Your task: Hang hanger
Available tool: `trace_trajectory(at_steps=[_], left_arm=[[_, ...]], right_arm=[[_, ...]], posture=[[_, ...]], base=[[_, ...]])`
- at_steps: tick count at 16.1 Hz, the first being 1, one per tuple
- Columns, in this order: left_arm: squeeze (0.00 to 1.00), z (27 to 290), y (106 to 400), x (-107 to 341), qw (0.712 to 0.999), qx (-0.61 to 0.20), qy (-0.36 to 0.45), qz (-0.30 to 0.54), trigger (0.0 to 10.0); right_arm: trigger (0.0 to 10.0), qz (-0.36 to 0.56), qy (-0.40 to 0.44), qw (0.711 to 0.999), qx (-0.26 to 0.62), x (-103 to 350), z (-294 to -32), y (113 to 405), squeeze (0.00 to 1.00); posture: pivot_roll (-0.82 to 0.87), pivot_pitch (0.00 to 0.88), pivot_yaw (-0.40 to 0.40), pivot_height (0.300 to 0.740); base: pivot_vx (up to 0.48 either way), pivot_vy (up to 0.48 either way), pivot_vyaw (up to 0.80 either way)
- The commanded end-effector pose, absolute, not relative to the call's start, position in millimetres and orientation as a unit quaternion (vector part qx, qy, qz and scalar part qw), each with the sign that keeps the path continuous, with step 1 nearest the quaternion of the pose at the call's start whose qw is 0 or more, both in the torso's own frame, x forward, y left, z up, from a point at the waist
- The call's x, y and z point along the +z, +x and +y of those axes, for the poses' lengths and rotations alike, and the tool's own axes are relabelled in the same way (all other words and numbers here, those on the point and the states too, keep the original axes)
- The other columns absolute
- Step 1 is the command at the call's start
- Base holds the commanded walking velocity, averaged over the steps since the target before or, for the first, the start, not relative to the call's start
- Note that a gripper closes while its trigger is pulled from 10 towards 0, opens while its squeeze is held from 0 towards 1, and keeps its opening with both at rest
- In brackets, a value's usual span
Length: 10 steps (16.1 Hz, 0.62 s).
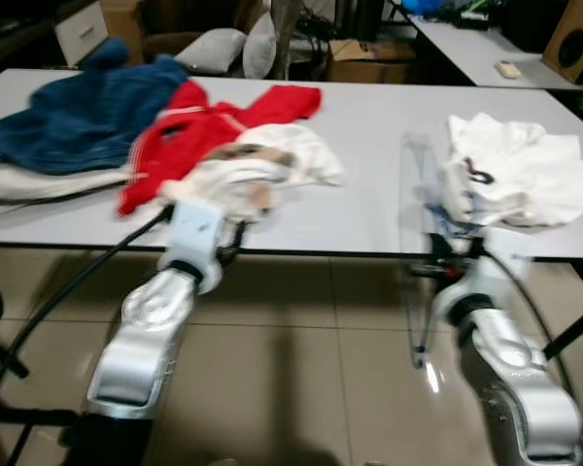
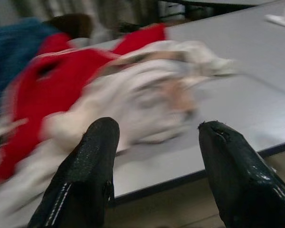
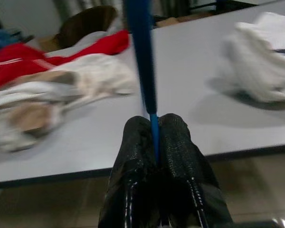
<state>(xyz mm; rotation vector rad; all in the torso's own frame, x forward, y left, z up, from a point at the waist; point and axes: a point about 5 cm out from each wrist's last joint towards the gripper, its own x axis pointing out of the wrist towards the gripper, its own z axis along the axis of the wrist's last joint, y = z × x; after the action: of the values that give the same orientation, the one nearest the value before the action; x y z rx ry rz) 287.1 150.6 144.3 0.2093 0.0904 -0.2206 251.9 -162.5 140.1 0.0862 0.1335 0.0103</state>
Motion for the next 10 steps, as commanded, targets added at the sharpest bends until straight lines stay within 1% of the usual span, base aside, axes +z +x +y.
trace_trajectory(at_steps=[1,2,5,6,9,10], left_arm=[[0.0,144,288,147,0.988,-0.116,0.099,0.038,10.0],[0.0,141,286,148,0.989,-0.122,0.083,0.033,10.0],[0.0,138,284,148,0.986,-0.136,0.093,0.029,10.0],[0.0,138,284,148,0.985,-0.137,0.095,0.028,10.0],[0.0,139,280,146,0.984,-0.152,0.086,0.031,10.0],[0.0,139,280,145,0.984,-0.155,0.086,0.032,10.0]], right_arm=[[10.0,0.053,0.037,0.998,-0.01,146,-171,253,0.0],[10.0,0.054,0.033,0.998,-0.013,144,-172,252,0.0],[10.0,0.086,0.036,0.996,-0.016,136,-172,251,0.0],[10.0,0.087,0.053,0.995,-0.01,135,-169,250,0.0],[10.0,0.079,0.034,0.996,0.005,137,-165,248,0.0],[10.0,0.075,0.027,0.997,0.013,138,-164,248,0.0]], posture=[[0.0,0.0,-0.019,0.74],[0.0,0.0,-0.017,0.74],[-0.01,0.0,-0.005,0.74],[-0.01,0.0,0.001,0.74],[-0.01,0.0,0.012,0.74],[-0.01,0.0,0.012,0.74]], base=[[0.0,0.0,0.0],[0.0,0.0,0.0],[0.0,0.0,0.0],[0.0,0.0,0.0],[0.0,0.0,0.0],[0.311,0.0,0.0]])
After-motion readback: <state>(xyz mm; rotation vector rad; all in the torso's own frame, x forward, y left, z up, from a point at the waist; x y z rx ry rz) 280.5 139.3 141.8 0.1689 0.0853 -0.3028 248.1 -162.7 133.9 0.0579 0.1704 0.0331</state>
